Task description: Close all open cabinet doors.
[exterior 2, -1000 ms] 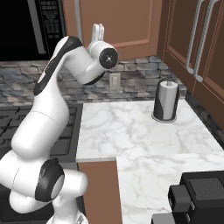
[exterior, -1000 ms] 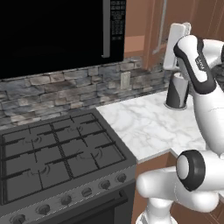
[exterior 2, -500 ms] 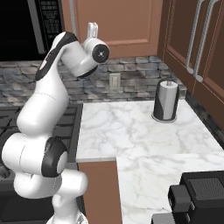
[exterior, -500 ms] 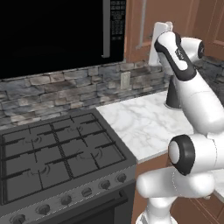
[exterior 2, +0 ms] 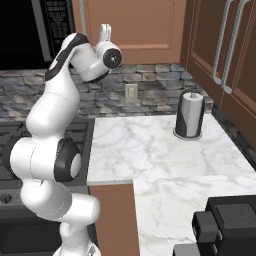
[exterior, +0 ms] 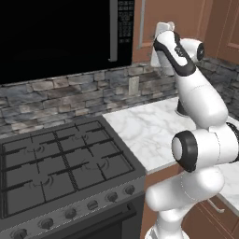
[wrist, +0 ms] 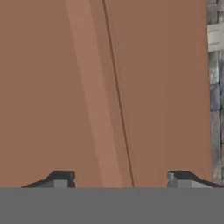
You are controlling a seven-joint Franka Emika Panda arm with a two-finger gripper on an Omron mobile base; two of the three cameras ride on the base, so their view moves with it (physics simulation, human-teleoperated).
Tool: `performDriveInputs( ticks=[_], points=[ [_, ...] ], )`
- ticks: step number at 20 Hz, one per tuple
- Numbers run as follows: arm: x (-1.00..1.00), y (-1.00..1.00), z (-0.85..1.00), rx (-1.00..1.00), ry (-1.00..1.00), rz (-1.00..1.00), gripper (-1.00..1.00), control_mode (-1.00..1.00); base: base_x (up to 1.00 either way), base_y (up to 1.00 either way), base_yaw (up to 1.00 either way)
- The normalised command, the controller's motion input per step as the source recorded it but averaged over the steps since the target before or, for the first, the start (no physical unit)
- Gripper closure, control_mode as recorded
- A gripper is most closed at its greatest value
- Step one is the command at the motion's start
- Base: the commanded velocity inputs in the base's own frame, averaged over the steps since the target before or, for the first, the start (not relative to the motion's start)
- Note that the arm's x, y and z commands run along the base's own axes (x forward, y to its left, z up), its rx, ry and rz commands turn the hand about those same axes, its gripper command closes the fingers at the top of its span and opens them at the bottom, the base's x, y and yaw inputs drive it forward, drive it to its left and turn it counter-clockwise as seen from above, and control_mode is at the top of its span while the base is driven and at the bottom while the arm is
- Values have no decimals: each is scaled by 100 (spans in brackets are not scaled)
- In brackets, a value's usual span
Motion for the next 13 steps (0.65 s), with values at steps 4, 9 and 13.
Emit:
performDriveInputs(
  ticks=[4, 9, 13],
  points=[
    [54, 1, -13, 0, 3, -6, -100, -100, 0, 0, 0],
    [51, 1, -20, -3, 5, -6, -100, -100, 0, 0, 0],
    [-13, -17, -16, -2, 1, -3, -100, -100, 0, 0, 0]
  ],
)
